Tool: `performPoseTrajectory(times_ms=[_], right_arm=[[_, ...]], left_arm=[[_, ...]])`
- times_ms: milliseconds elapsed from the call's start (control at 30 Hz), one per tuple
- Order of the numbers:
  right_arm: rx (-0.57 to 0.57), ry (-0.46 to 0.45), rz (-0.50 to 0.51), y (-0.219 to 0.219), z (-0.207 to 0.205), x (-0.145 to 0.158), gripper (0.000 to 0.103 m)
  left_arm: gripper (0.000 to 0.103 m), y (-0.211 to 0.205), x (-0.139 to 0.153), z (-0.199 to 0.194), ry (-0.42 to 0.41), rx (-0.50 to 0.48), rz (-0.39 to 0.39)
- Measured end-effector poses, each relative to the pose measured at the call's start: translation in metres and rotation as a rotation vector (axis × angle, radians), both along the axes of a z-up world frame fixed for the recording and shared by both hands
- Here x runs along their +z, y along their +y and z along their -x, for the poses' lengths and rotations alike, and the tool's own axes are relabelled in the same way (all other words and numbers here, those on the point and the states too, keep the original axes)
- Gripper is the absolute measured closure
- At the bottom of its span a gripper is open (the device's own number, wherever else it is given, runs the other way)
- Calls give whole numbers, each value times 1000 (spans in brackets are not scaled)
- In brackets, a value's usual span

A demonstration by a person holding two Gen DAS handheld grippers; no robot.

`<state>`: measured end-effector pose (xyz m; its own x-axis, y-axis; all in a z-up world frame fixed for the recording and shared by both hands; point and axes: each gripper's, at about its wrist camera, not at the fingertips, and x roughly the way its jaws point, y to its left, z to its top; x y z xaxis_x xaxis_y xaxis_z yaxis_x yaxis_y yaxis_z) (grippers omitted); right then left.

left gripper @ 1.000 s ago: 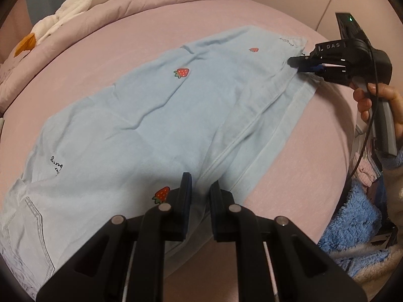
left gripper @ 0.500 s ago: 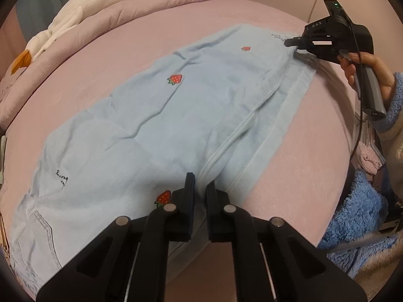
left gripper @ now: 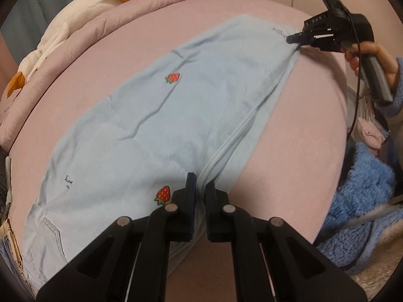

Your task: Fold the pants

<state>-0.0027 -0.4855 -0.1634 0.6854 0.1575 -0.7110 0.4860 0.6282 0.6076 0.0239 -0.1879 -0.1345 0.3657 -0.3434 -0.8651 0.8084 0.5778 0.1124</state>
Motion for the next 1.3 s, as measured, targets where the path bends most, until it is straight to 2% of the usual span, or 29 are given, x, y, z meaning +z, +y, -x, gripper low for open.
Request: performPoseTrajectory(times_ms=[67,100,133,167,200,233,300,400,433,533,633,700,800,833,900,1000,1033,1100,1167,1200,1300], right_arm=[[-15,8,11,-6,4,7,92],[-27,14,37,-8,7,12,79],[-51,18,86,-11,13,20,67],[-76,16,133,-11,17,27,62],[-103,20,205,-9,22,38,60],[-98,17,247,-5,22,44,60],[-20,-19,310,13,17,56,60],[241,-94,339,69,-10,70,61],[317,-113,342,88,-19,72,69],[553,-158,359,158,-44,73,76],[730,-164,413,219,-59,66,78],[828,-162,459,251,-61,59,78],[990,-116,505,283,-49,39,83],[1048,-81,540,291,-41,31,84],[1102,-94,612,295,-25,32,84],[1112,-58,552,282,-26,43,84],[1105,-73,525,278,-26,49,84],[1110,-157,496,281,-22,64,84],[1129,-232,490,289,-18,73,83],[1153,-274,502,302,-17,77,83],[1251,-321,565,340,-17,71,79]], left_arm=[[93,6,2,-3,13,30,17],[91,10,5,-5,26,49,36],[86,16,11,-6,34,69,63],[82,21,15,-5,41,81,85],[73,28,22,-5,47,96,119],[66,39,30,-3,53,110,166],[60,59,41,-1,69,150,245],[61,97,48,-14,70,295,310],[63,114,48,-22,67,370,321],[64,165,49,-39,75,575,381],[64,212,48,-40,34,735,384],[64,241,43,-37,6,823,352],[65,272,26,-34,34,918,311],[65,280,18,-31,67,937,296],[66,286,7,-18,111,910,286],[65,284,12,1,99,861,254],[65,286,12,5,99,866,264],[65,295,17,12,104,891,325],[62,308,22,19,147,939,438],[59,312,22,22,166,959,478],[58,313,18,30,251,993,591]])
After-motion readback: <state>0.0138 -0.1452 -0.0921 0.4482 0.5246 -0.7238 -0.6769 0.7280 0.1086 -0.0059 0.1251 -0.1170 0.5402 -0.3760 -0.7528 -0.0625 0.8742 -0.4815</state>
